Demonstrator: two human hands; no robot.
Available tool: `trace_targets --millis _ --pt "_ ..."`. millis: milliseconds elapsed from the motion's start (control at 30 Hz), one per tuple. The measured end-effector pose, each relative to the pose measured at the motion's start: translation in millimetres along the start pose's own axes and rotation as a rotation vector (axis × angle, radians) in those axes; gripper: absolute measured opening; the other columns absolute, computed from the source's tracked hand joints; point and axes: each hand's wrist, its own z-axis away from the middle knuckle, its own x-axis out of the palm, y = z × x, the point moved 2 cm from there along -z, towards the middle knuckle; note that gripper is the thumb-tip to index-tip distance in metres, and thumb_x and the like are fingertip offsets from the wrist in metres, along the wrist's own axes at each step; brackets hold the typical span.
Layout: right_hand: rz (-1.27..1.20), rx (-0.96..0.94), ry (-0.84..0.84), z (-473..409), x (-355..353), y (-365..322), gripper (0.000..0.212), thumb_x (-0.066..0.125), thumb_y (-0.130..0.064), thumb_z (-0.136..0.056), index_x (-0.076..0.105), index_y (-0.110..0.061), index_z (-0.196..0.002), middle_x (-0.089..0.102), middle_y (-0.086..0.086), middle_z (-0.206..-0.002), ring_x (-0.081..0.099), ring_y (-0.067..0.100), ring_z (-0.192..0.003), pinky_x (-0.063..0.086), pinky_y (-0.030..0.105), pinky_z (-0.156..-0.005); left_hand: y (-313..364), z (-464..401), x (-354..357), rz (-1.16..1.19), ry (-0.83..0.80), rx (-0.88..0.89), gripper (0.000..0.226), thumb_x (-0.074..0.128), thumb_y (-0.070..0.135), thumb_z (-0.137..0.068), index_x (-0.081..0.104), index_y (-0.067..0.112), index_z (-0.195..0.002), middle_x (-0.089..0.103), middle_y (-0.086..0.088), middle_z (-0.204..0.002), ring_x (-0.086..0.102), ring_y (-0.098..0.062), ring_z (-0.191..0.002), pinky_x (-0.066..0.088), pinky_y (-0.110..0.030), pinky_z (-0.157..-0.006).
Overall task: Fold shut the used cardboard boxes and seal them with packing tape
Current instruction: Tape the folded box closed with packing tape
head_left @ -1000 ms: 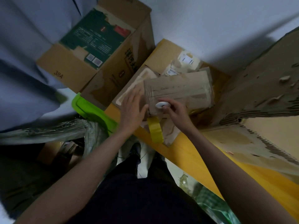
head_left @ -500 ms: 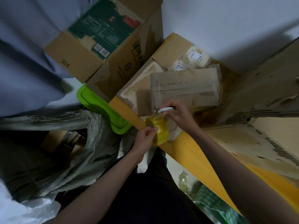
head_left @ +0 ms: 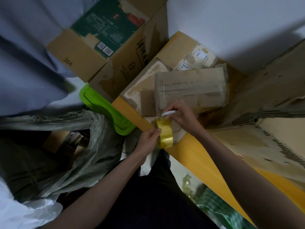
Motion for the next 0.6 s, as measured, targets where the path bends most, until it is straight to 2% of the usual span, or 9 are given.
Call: trace_targets --millis 67,133,200,267,367,433,500,600 --pt "0.021 -0.01 -0.009 -1.2 -0.1 0.0 0.008 0.074 -0.006 -0.084 0.072 -0.013 -0.086 0.058 -0.016 -0.086 0.05 -0.007 -0.087 0.031 0.024 -0.085 0.2 1.3 0.2 0.014 -0.006 0.006 0.039 0.052 0.033 -0.104 0.069 -0.002 -0.1 0.065 -0.005 -0.086 0.061 -0.005 -0.08 0.044 -0.013 -0.069" --pt "0.029 -0.018 -0.016 -2.0 0.3 -1.7 0.009 0.075 -0.009 -0.084 0.072 -0.016 -0.086 0.056 -0.02 -0.086 0.048 -0.01 -0.088 0.031 0.023 -0.083 0.5 1.3 2.0 0.012 -0.004 -0.004 0.039 0.053 0.033 -0.103 0.066 -0.001 -0.09 0.061 -0.001 -0.08 0.057 -0.003 -0.074 0.041 -0.009 -0.062" --pt "0.033 -0.029 -0.018 -2.7 1.2 -3.1 0.01 0.077 -0.011 -0.083 0.072 -0.019 -0.088 0.054 -0.021 -0.085 0.046 -0.01 -0.089 0.032 0.023 -0.08 1.8 1.0 3.9 0.006 -0.001 -0.017 0.033 0.053 0.031 -0.103 0.066 0.012 -0.079 0.061 0.009 -0.072 0.059 0.004 -0.069 0.041 -0.006 -0.061" --pt "0.034 -0.038 -0.026 -3.2 1.5 -4.9 0.011 0.078 -0.013 -0.082 0.071 -0.021 -0.088 0.053 -0.019 -0.085 0.046 -0.007 -0.088 0.033 0.023 -0.08 3.5 1.1 4.7 0.0 0.0 -0.016 0.03 0.053 0.03 -0.103 0.066 0.021 -0.078 0.062 0.015 -0.069 0.058 0.01 -0.065 0.043 -0.006 -0.061" --pt "0.056 -0.05 -0.026 -4.9 3.4 -6.0 0.014 0.078 -0.015 -0.082 0.07 -0.025 -0.088 0.057 -0.009 -0.086 0.046 0.011 -0.085 0.033 0.026 -0.08 5.3 2.0 3.1 -0.001 0.002 -0.006 0.027 0.053 0.03 -0.104 0.066 0.021 -0.082 0.062 0.016 -0.071 0.058 0.011 -0.065 0.042 -0.007 -0.061" --pt "0.088 -0.055 -0.03 -5.3 5.5 -4.3 0.006 0.075 -0.017 -0.084 0.072 -0.021 -0.087 0.058 -0.007 -0.087 0.043 0.011 -0.085 0.031 0.023 -0.078 5.0 1.2 1.9 -0.017 0.008 0.01 0.027 0.053 0.03 -0.104 0.068 0.016 -0.086 0.064 0.012 -0.074 0.058 0.012 -0.064 0.042 -0.006 -0.059" --pt "0.115 -0.062 -0.031 -4.6 7.3 -2.6 0.008 0.072 -0.023 -0.085 0.074 -0.017 -0.089 0.057 -0.009 -0.088 0.041 0.009 -0.087 0.031 0.02 -0.078 6.6 1.7 1.8 -0.022 0.011 0.016 0.032 0.053 0.032 -0.103 0.07 0.007 -0.092 0.065 0.006 -0.079 0.059 0.006 -0.068 0.042 -0.008 -0.061" --pt "0.144 -0.046 -0.029 -3.7 8.2 -1.6 0.007 0.074 -0.018 -0.084 0.074 -0.016 -0.091 0.058 -0.007 -0.089 0.042 0.013 -0.09 0.031 0.021 -0.077 8.9 3.0 2.1 -0.009 0.026 0.019 0.037 0.053 0.032 -0.103 0.07 -0.001 -0.1 0.064 0.001 -0.084 0.058 -0.004 -0.075 0.042 -0.009 -0.06"
